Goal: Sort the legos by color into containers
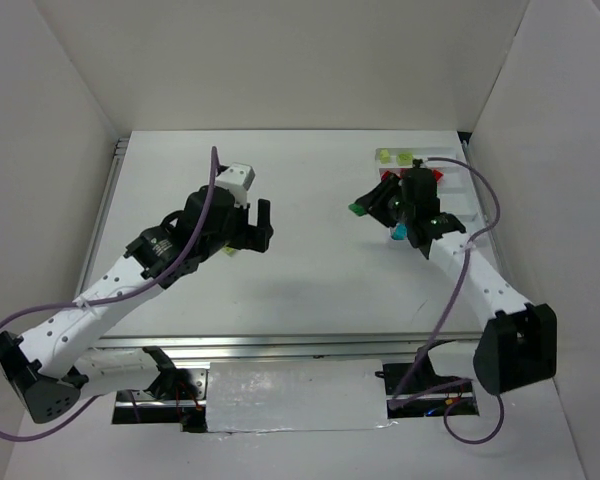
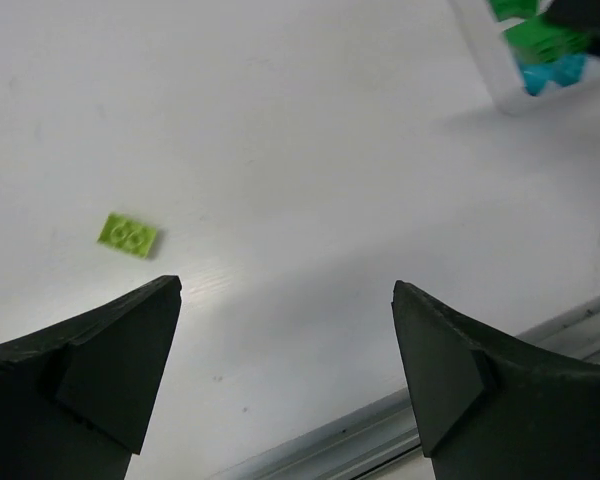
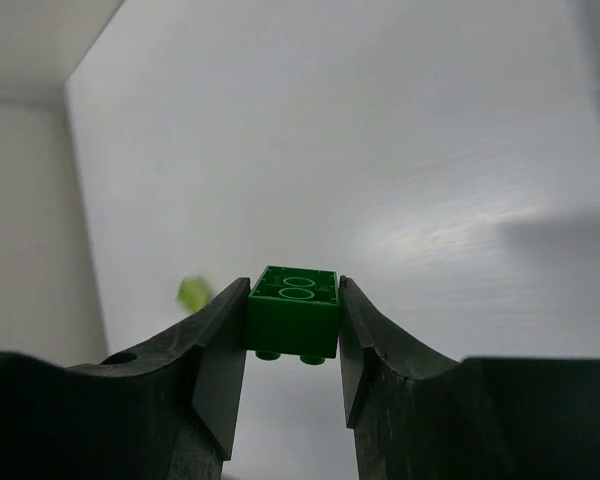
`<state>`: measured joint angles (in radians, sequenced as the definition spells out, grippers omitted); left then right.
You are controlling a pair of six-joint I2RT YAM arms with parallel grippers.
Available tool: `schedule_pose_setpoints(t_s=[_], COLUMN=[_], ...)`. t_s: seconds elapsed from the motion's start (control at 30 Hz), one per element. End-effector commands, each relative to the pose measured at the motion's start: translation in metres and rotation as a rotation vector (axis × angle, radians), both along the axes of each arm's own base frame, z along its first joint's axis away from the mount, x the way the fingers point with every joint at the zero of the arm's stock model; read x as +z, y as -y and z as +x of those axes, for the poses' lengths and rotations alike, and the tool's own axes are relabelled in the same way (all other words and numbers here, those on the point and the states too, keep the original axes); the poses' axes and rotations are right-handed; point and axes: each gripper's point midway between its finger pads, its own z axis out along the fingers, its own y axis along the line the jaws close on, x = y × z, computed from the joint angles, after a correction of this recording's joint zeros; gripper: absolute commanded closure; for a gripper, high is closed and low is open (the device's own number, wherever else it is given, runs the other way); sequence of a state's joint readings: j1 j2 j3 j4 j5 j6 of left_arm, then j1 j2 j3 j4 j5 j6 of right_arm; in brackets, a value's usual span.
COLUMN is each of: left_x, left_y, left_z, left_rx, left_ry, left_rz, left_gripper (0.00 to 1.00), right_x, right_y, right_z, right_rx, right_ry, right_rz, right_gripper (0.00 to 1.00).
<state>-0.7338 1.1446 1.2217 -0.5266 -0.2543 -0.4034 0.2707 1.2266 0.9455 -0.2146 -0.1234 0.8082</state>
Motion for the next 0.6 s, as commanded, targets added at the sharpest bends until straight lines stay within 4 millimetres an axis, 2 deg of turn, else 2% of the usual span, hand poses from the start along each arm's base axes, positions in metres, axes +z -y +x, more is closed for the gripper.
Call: schedule_pose_setpoints(t_s=[0.0, 0.03, 0.07, 0.1, 0.13, 0.17, 0.2, 0.23, 0.27, 0.3, 0.33, 0.37, 0.4, 0.43, 0.47, 0.5, 0.57], left_x=[0.002, -0.003, -0.004, -0.007, -0.014, -0.014, -0.017, -0.022, -0.026, -0.028, -0.04, -0.043, -0.057, -0.059, -0.063, -0.061, -0.066], left_y=[-0.055, -0.059, -0.064, -0.069, -0.072, -0.076, -0.08, -0.087, -0.09, -0.091, -0.092, -0.091, -0.09, -0.085, -0.081, -0.081, -0.083], left_z=[-0.006, -0.009, -0.014, -0.018, -0.023, -0.027, -0.03, -0.034, -0.035, -0.035, -0.038, -0.041, -0.044, -0.043, -0.045, -0.045, -0.042], left_rx=[0.249, 0.259, 0.261, 0.258, 0.248, 0.243, 0.242, 0.246, 0.251, 0.255, 0.248, 0.241, 0.225, 0.21, 0.187, 0.188, 0.203], left_ry=[-0.012, -0.022, -0.021, -0.033, -0.044, -0.04, -0.04, -0.031, -0.028, -0.021, -0.04, -0.038, -0.06, -0.057, -0.078, -0.086, -0.095], left_rz=[0.066, 0.081, 0.085, 0.104, 0.129, 0.132, 0.145, 0.162, 0.167, 0.161, 0.17, 0.154, 0.162, 0.148, 0.151, 0.153, 0.184], left_gripper=[0.0, 0.01, 0.0, 0.0, 0.0, 0.0, 0.0, 0.0, 0.0, 0.0, 0.01, 0.0, 0.01, 0.01, 0.0, 0.01, 0.0], right_x=[-0.017, -0.039, -0.038, -0.06, -0.064, -0.058, -0.063, -0.078, -0.071, -0.085, -0.085, -0.076, -0.087, -0.087, -0.078, -0.09, -0.085], right_y=[0.079, 0.094, 0.108, 0.129, 0.148, 0.16, 0.174, 0.184, 0.2, 0.214, 0.223, 0.237, 0.245, 0.257, 0.267, 0.273, 0.291], right_z=[0.042, 0.054, 0.065, 0.075, 0.081, 0.093, 0.097, 0.102, 0.11, 0.113, 0.117, 0.124, 0.127, 0.128, 0.134, 0.137, 0.143], right_rx=[-0.26, -0.3, -0.346, -0.391, -0.434, -0.468, -0.505, -0.537, -0.593, -0.636, -0.666, -0.717, -0.733, -0.762, -0.787, -0.78, -0.808], right_ry=[-0.055, -0.115, -0.12, -0.183, -0.202, -0.194, -0.212, -0.255, -0.257, -0.304, -0.311, -0.302, -0.333, -0.344, -0.34, -0.37, -0.374], right_rz=[-0.139, -0.157, -0.157, -0.155, -0.146, -0.148, -0.157, -0.174, -0.201, -0.218, -0.233, -0.264, -0.284, -0.298, -0.306, -0.321, -0.323], right_gripper=[1.0, 1.0, 1.0, 1.0, 1.0, 1.0, 1.0, 1.0, 1.0, 1.0, 1.0, 1.0, 1.0, 1.0, 1.0, 1.0, 1.0])
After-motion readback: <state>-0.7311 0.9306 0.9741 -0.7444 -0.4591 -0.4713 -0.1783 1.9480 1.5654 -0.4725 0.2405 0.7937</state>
